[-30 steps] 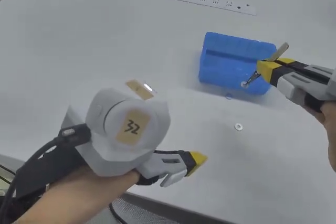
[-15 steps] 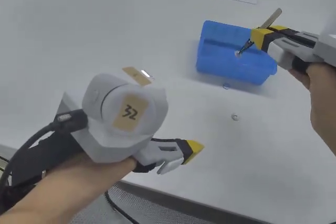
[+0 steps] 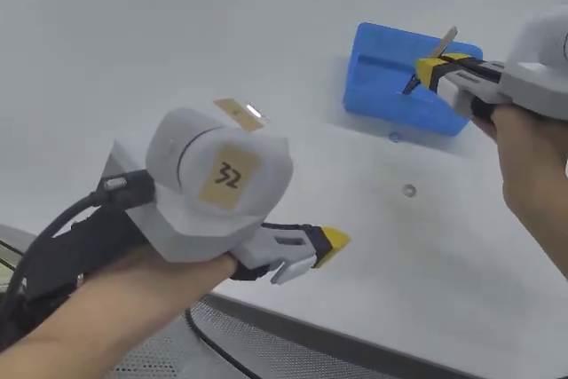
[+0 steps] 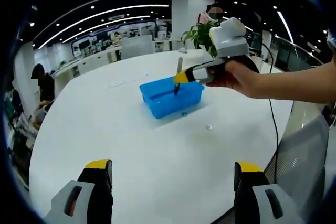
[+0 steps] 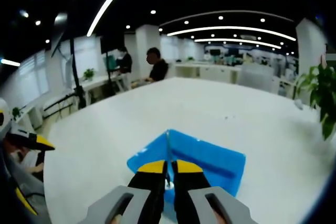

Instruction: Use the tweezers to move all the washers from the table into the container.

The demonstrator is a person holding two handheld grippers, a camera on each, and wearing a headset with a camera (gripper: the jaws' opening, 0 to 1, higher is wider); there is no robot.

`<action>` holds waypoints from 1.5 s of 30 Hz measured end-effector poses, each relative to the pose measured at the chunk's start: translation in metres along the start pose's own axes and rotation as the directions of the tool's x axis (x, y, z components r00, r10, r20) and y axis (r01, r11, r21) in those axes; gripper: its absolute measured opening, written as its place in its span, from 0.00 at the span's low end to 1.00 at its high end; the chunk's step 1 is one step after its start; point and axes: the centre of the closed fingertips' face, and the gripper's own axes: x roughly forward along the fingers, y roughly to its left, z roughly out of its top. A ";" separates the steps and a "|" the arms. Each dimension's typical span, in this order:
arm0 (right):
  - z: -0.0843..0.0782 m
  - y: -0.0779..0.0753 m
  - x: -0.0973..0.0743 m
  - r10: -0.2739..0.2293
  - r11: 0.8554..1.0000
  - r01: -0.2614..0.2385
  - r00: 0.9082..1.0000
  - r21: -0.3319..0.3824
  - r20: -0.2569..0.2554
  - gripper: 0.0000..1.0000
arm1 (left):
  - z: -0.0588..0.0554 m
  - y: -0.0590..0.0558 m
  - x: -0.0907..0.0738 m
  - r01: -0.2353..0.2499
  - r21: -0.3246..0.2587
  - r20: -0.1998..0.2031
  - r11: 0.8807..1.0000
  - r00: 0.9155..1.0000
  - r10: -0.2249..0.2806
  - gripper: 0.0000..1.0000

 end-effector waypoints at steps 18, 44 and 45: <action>-0.012 -0.003 0.006 -0.033 0.999 0.033 0.999 -0.029 -0.013 0.02 | 0.003 0.000 -0.001 -0.013 -0.007 0.008 1.000 1.000 0.014 0.99; 0.027 0.009 -0.035 -0.035 0.999 0.034 0.994 0.015 0.107 0.02 | 0.002 0.000 -0.002 -0.009 0.013 -0.003 1.000 1.000 0.009 0.99; 0.027 0.010 -0.039 -0.033 0.999 0.030 0.993 0.022 0.115 0.02 | 0.002 0.000 -0.002 -0.009 0.013 -0.004 1.000 1.000 0.009 0.99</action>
